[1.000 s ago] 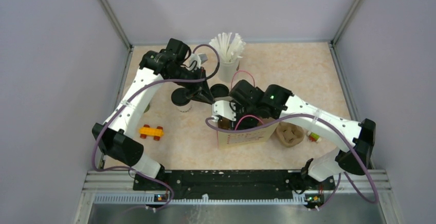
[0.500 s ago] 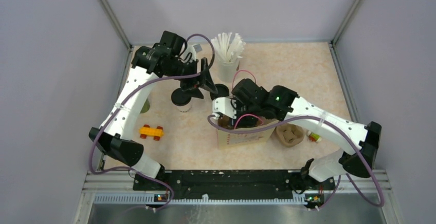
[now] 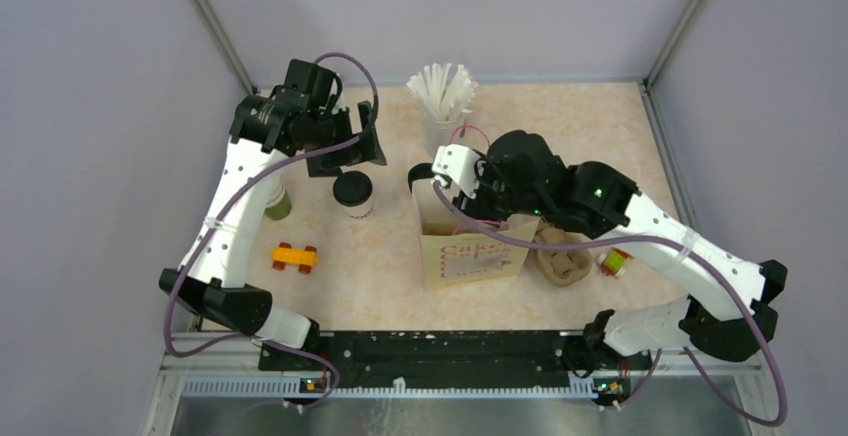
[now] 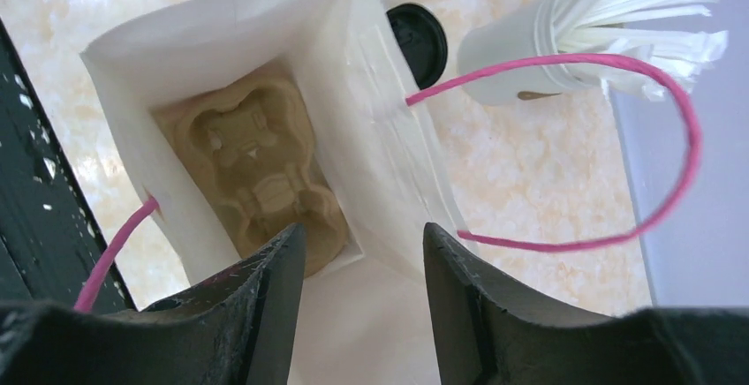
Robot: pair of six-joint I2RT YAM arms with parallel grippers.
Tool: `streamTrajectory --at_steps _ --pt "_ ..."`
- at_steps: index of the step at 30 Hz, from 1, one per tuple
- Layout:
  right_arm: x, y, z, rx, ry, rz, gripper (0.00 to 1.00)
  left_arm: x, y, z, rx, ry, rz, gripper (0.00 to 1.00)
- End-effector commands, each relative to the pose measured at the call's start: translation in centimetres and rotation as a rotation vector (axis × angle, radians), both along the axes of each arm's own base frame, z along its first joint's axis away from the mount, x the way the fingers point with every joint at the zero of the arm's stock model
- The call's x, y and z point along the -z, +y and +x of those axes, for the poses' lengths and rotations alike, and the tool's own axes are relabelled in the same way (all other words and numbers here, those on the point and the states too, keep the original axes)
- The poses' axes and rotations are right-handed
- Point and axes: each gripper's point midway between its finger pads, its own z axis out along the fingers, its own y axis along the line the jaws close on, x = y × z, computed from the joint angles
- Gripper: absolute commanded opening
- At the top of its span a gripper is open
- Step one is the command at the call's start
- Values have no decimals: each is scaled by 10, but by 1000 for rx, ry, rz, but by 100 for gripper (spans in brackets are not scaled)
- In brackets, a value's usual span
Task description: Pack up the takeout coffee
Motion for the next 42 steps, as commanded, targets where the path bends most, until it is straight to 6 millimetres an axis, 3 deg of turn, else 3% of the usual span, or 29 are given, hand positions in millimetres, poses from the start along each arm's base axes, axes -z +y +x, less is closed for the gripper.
streamTrajectory --at_steps 1,8,13,15,17,21,25,33,42 --pt "-58 1 -2 71 -72 251 51 4 27 10 -46 -68 107 99" --pt "-92 -2 2 184 -75 452 51 22 40 15 -89 -47 121 99" --pt "-121 -4 14 343 -57 654 52 56 68 19 -176 -1 195 99" --pt "-133 -3 14 358 -51 719 61 66 71 24 -194 19 207 99" --pt "-143 0 10 323 -47 757 87 72 74 31 -212 24 228 99" --pt "-157 -3 5 296 -65 794 91 89 78 48 -198 41 284 99" --pt "-164 -8 2 294 -66 802 91 108 84 64 -153 84 360 99" --pt "-162 -12 -4 280 -56 802 90 133 72 91 -76 142 368 99" --pt "-160 -19 -2 268 -110 765 90 152 68 96 -47 200 373 99"
